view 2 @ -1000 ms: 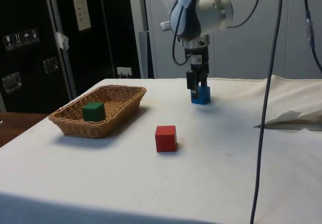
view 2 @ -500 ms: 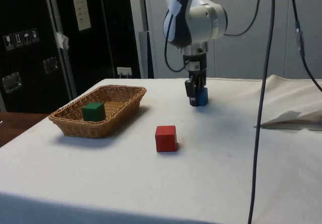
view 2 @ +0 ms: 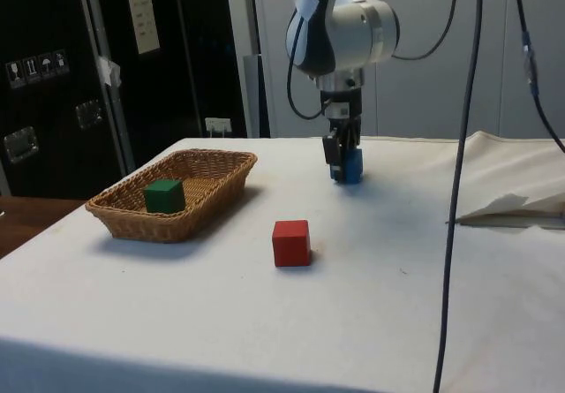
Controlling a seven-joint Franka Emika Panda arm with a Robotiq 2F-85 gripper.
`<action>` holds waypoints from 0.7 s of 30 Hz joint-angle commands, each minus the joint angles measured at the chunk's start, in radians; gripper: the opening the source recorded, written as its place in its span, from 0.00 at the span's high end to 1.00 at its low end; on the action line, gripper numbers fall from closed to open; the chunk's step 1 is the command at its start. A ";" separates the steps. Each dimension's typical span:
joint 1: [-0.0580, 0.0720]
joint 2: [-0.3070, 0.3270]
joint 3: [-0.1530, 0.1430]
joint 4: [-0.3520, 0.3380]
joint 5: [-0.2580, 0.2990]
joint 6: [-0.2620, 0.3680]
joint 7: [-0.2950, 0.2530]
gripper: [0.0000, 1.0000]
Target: Pick up exactly two blocks and place them into the basket.
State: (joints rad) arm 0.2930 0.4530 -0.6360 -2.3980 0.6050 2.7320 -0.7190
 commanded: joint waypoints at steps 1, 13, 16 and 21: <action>0.013 -0.023 -0.021 -0.011 -0.019 -0.011 0.009 0.98; 0.019 -0.098 -0.048 -0.006 -0.081 -0.040 0.048 0.98; 0.019 -0.113 -0.049 0.007 -0.099 -0.055 0.064 0.98; 0.018 -0.137 -0.048 0.031 -0.130 -0.081 0.091 0.98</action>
State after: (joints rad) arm 0.2980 0.3150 -0.6670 -2.3690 0.4990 2.6630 -0.6490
